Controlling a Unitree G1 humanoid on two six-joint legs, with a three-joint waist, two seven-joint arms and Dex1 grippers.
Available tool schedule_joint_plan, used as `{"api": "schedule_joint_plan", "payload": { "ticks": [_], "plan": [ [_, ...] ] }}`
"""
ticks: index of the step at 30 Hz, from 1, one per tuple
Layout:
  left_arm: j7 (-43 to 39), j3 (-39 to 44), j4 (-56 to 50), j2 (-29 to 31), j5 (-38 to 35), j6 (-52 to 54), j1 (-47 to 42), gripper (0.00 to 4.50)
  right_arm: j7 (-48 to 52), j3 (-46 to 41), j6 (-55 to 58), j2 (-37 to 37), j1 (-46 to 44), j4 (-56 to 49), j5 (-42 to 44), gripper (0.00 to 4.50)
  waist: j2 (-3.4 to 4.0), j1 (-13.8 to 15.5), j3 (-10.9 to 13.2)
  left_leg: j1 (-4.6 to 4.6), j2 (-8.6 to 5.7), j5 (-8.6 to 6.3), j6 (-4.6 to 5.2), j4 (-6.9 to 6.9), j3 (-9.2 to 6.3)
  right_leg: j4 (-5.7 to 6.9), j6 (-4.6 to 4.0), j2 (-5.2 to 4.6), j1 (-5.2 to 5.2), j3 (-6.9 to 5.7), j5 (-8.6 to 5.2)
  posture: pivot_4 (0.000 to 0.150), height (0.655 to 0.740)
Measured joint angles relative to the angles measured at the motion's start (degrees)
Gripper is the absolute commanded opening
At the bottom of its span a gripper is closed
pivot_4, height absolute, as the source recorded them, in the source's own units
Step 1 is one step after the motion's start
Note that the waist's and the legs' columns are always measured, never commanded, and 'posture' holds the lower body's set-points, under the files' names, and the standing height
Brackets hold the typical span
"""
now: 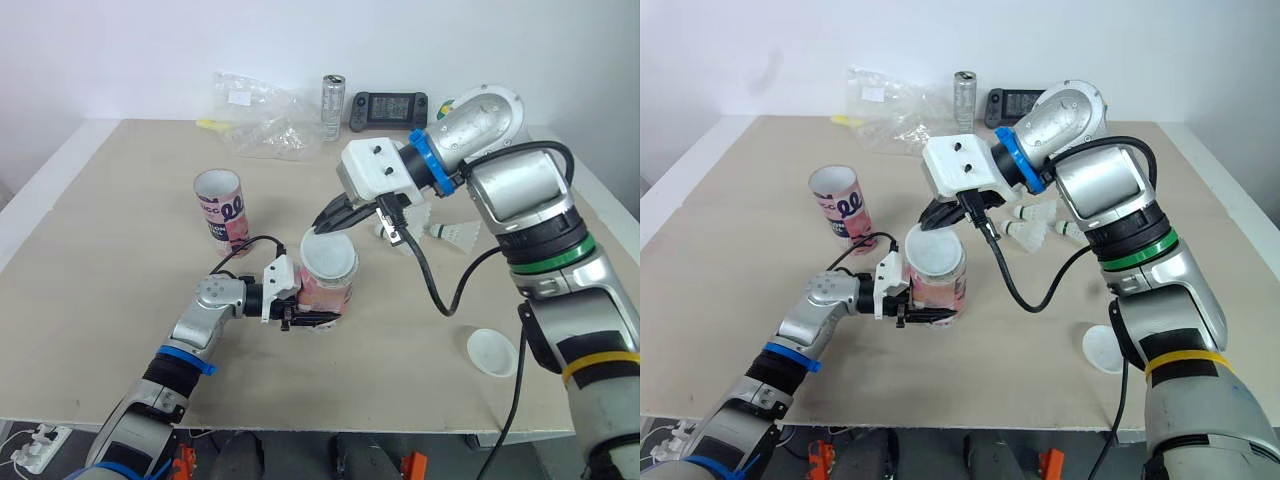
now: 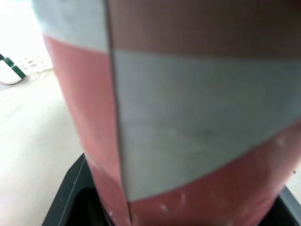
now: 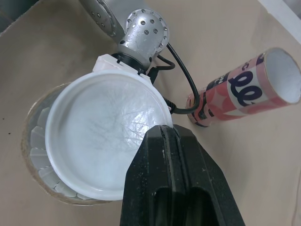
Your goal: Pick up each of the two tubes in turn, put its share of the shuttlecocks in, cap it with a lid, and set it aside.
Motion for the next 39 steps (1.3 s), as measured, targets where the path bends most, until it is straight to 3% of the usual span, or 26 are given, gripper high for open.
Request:
{"api": "schedule_joint_plan", "payload": {
  "ticks": [12, 39],
  "plan": [
    [-0.2, 0.0, 0.3, 0.2, 0.0, -0.3, 0.0, 2.46, 0.3, 0.7, 3.6, -2.2, -2.8, -4.0, 6.1, 0.03, 0.0, 0.0, 0.0, 0.02, 0.01, 0.0, -0.01, 0.0, 0.01, 0.0, -0.19, 0.0, -0.02, 0.01, -0.08, 0.15, 0.7236],
    [-0.1, -0.1, 0.1, 0.2, 0.1, 0.0, 0.0, 2.46, 0.4, 3.3, -2.6, -3.6, -0.6, -3.4, 1.1, 0.03, -0.01, 0.0, 0.0, 0.01, 0.01, -0.02, -0.04, -0.02, 0.01, -0.01, -0.2, 0.0, -0.03, 0.01, -0.14, 0.15, 0.7236]
  ]
}}
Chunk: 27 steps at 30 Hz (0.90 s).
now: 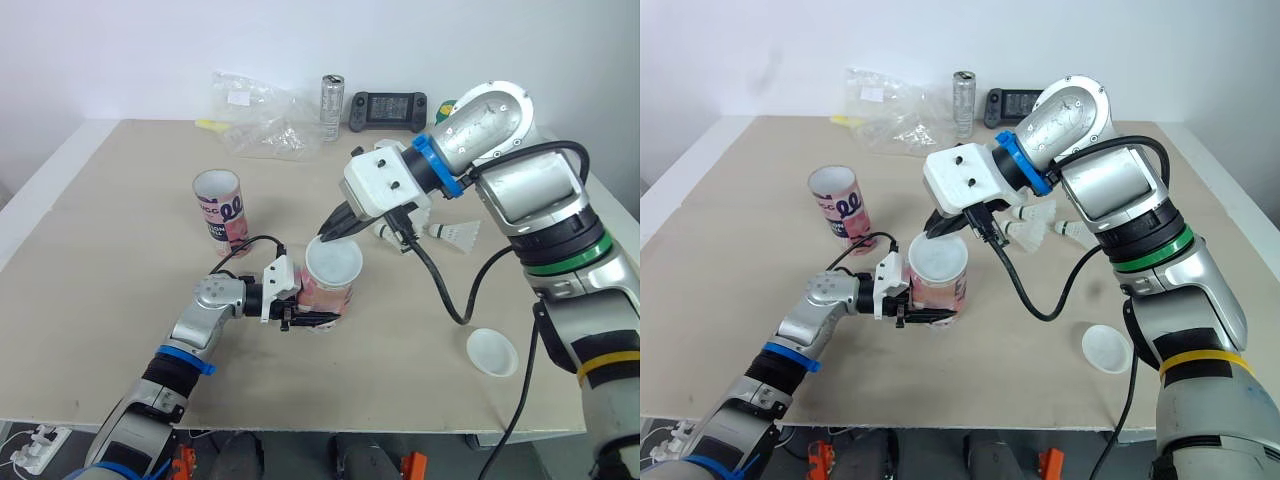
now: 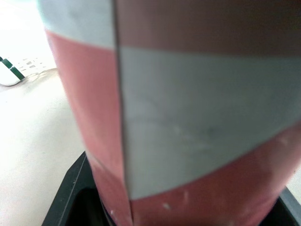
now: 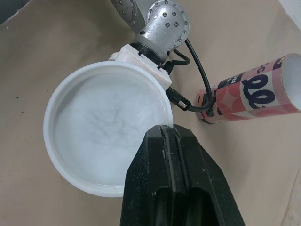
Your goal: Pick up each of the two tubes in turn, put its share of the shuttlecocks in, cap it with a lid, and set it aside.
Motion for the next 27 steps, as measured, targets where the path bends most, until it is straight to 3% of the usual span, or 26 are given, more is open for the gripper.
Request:
{"api": "schedule_joint_plan", "payload": {
  "ticks": [7, 19, 27],
  "plan": [
    [0.1, -0.4, -0.4, 0.0, 0.1, 0.0, 0.0, 2.46, -0.1, 0.7, -1.2, -2.2, 1.1, -2.4, 0.3, 0.03, 0.0, 0.0, 0.0, 0.0, 0.0, -0.06, -0.06, -0.01, 0.0, -0.02, 0.02, -0.01, 0.02, 0.0, -0.07, 0.15, 0.7236],
    [0.7, 0.3, -0.7, 0.1, -0.9, 1.2, 0.7, 2.46, -0.4, 1.1, -7.7, 0.4, 3.6, -2.5, -5.3, 0.03, 0.0, 0.0, 0.0, 0.03, 0.01, -0.09, -0.05, 0.01, 0.0, -0.01, 0.03, 0.0, 0.04, -0.01, -0.06, 0.15, 0.7236],
    [0.7, 0.6, -0.9, 0.3, -1.0, 1.6, 0.8, 2.46, -0.4, -0.7, -7.3, 3.3, -1.0, 3.0, -5.2, 0.03, 0.01, -0.1, 0.0, 0.06, 0.05, -0.09, -0.05, 0.01, 0.03, 0.0, -0.07, 0.02, 0.01, -0.01, -0.01, 0.15, 0.7236]
  ]
}}
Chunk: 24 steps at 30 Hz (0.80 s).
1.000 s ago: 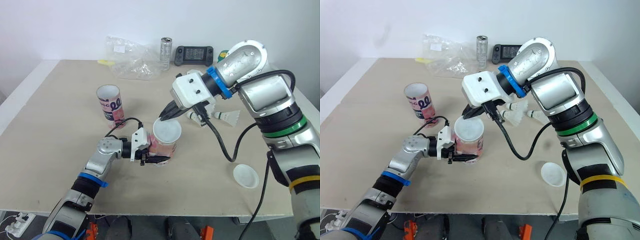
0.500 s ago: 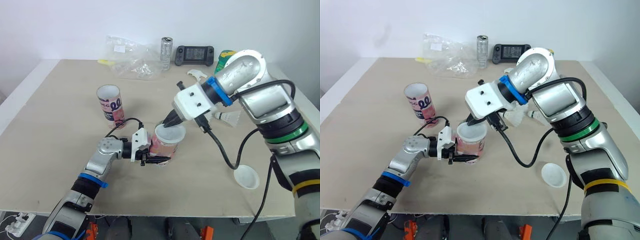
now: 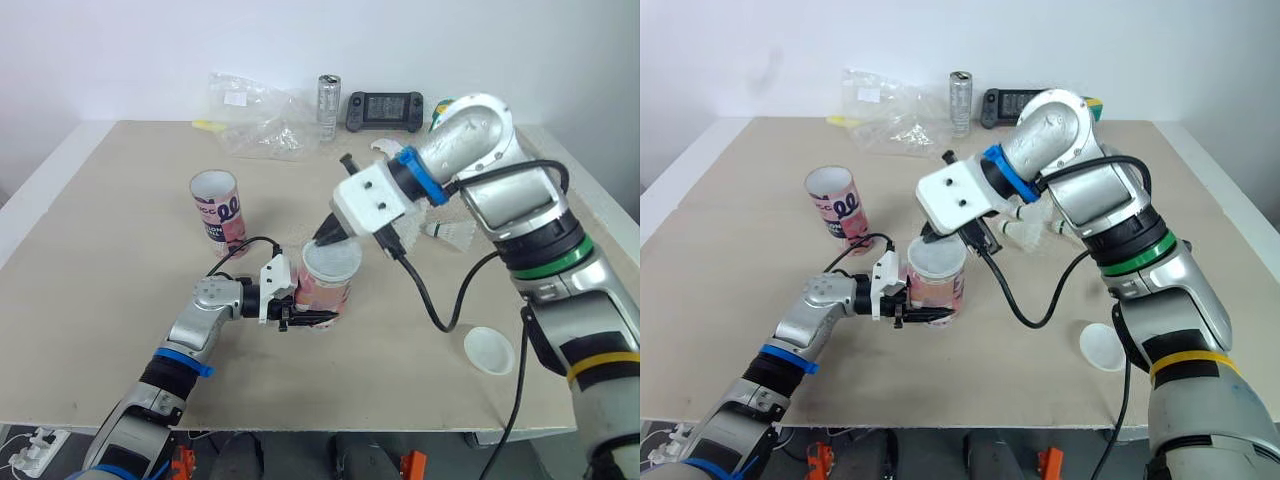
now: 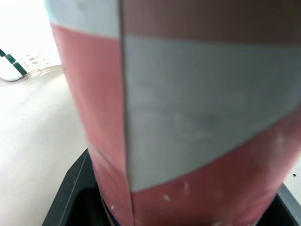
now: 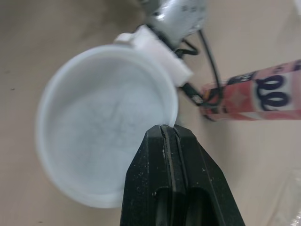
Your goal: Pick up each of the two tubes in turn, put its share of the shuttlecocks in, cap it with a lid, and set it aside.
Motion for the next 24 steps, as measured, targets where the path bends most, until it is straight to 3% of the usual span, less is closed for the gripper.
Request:
{"api": "schedule_joint_plan", "payload": {
  "ticks": [24],
  "plan": [
    [0.1, -0.7, -0.1, 0.0, 0.1, 0.0, -0.1, 2.46, 0.3, 0.5, -1.9, -3.6, 1.6, -4.8, 0.8, 0.03, -0.01, 0.0, 0.0, -0.02, -0.01, -0.01, -0.01, -0.03, 0.0, -0.01, 0.04, -0.01, 0.01, 0.0, -0.1, 0.15, 0.7236]
  ]
}}
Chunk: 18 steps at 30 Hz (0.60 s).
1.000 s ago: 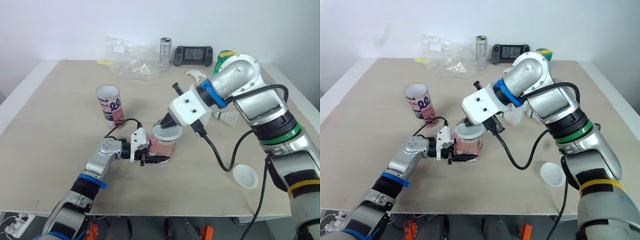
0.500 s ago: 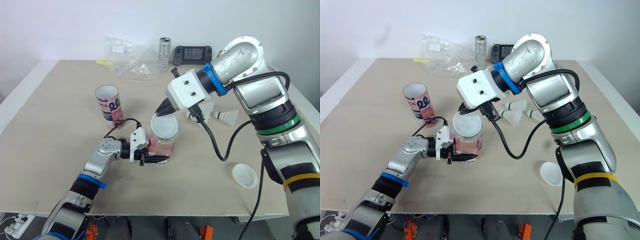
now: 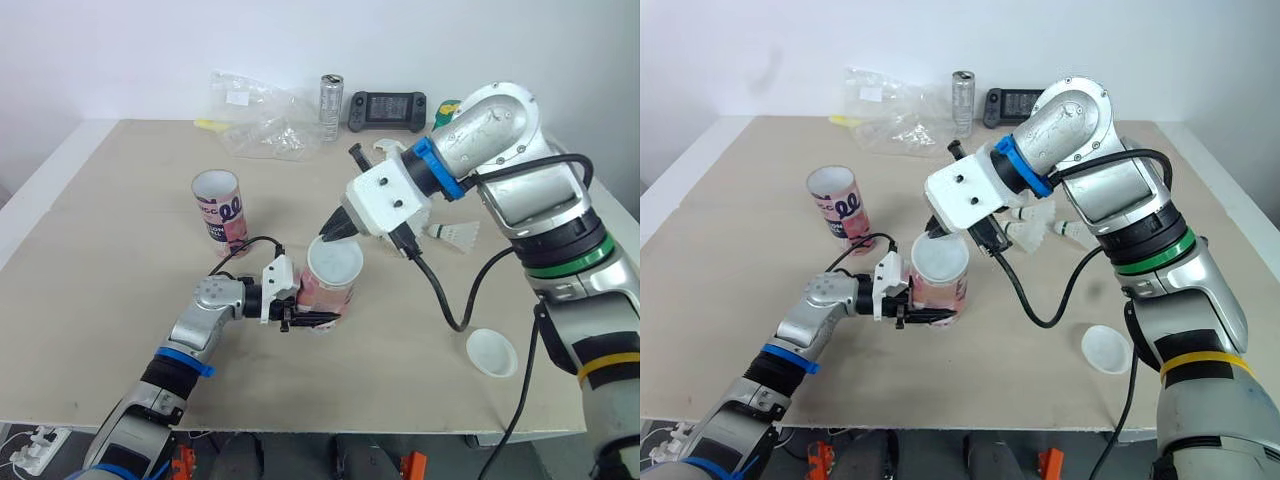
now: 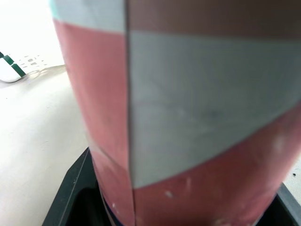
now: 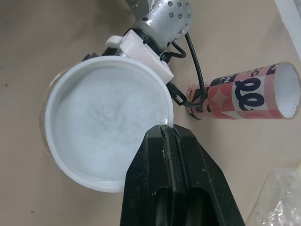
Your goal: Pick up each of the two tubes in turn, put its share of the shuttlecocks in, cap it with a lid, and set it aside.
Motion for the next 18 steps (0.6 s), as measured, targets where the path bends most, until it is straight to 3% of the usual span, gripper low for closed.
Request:
{"api": "schedule_joint_plan", "payload": {
  "ticks": [18],
  "plan": [
    [0.1, 0.0, -0.3, 0.0, 0.0, 0.6, 0.1, 2.46, 0.0, 3.1, -2.1, 0.3, -0.9, 3.7, -0.2, 0.03, -0.01, 0.0, 0.0, 0.0, 0.0, -0.02, 0.02, -0.01, 0.0, 0.0, -0.03, 0.0, 0.01, 0.0, -0.03, 0.15, 0.7236]
  ]
}}
